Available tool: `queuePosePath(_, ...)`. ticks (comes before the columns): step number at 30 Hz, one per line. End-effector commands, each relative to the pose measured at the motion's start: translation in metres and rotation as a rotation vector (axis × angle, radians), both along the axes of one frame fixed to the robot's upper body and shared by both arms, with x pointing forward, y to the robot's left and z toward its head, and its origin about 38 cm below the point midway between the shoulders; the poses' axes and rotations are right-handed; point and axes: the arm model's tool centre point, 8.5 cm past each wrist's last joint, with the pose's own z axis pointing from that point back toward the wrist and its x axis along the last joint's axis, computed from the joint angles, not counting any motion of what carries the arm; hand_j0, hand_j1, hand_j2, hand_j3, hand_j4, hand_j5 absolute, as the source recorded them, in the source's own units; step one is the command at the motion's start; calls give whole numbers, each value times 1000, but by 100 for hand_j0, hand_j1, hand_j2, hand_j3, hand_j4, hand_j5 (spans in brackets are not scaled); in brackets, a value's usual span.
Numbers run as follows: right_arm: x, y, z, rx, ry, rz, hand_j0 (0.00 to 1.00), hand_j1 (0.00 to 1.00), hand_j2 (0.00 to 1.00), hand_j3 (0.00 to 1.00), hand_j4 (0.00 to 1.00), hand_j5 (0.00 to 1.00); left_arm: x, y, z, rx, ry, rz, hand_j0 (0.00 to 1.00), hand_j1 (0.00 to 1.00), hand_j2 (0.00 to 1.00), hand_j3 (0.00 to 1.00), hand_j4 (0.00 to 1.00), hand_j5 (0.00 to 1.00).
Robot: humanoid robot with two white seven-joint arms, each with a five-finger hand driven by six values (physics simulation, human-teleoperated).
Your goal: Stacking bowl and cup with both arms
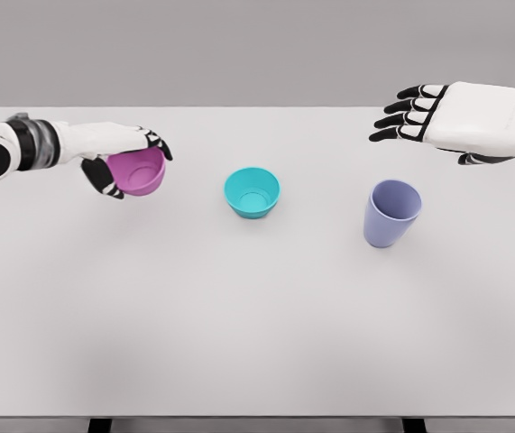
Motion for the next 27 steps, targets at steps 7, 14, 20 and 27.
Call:
queuePosePath(7, 0, 0, 0, 4, 1, -2, 100, 100, 100, 100, 100, 100, -5, -22, 7, -18, -20, -60, 66, 66, 66, 66, 66, 66)
queuePosePath(14, 0, 0, 0, 4, 1, -2, 100, 100, 100, 100, 100, 100, -5, -48, 8, -36, -25, -110, 66, 66, 66, 66, 66, 66)
queuePosePath(20, 0, 0, 0, 4, 1, -2, 100, 100, 100, 100, 100, 100, -4, -72, 12, -48, -34, -157, 66, 66, 66, 66, 66, 66)
queuePosePath(27, 0, -1, 1, 4, 0, -3, 100, 100, 100, 100, 100, 100, -9, -95, 19, -64, -49, -213, 66, 66, 66, 66, 66, 66)
